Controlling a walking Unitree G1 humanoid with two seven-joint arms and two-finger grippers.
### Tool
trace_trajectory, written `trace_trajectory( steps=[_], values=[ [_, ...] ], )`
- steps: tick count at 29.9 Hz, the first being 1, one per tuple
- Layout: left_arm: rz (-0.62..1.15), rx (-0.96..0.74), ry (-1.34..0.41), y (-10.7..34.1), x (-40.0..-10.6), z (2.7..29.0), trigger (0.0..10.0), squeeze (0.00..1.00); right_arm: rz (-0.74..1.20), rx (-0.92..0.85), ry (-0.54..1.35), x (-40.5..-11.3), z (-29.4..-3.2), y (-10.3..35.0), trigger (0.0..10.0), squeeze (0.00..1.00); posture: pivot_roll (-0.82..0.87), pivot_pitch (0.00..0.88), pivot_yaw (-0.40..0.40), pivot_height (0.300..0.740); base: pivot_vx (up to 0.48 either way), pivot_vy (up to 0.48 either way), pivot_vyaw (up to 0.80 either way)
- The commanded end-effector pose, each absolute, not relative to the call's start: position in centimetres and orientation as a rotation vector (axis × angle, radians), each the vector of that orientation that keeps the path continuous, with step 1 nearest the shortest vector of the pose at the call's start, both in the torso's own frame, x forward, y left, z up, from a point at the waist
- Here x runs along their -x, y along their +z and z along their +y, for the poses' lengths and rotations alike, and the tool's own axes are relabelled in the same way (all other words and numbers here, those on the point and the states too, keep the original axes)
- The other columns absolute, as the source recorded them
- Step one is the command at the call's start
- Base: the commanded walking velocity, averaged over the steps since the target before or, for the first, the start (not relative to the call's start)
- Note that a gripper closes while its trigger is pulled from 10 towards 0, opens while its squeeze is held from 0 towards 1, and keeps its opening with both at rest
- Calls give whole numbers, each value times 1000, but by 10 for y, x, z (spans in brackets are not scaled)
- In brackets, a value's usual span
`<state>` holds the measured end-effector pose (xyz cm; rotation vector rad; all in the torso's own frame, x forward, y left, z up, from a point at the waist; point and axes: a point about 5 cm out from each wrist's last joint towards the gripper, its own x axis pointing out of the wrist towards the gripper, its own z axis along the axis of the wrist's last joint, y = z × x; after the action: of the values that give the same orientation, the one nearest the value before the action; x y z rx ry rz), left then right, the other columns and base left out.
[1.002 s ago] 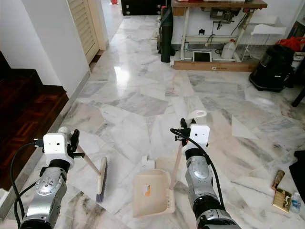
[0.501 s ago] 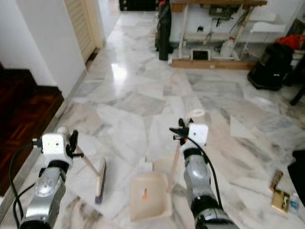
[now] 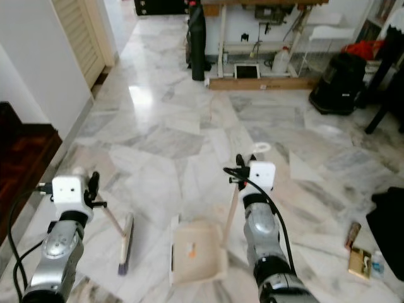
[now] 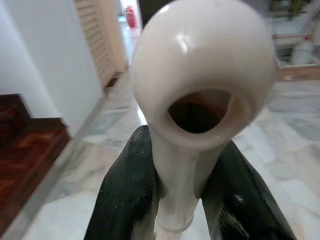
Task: Sweep floor
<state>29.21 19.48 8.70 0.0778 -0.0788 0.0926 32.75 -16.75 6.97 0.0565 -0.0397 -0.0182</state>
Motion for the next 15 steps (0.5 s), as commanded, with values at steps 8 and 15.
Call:
trace_trajectory(
  steps=[8,15],
  values=[
    [-141,-89,98,100,-294,199,10000,0,-103,-60,-1,-335,-161,85,10000,0,-16,0,35,740,290,0,0],
    [-138,-90,98,99,-294,199,10000,0,-104,-60,-2,-335,-162,85,10000,0,-16,0,34,740,292,0,0]
  ],
)
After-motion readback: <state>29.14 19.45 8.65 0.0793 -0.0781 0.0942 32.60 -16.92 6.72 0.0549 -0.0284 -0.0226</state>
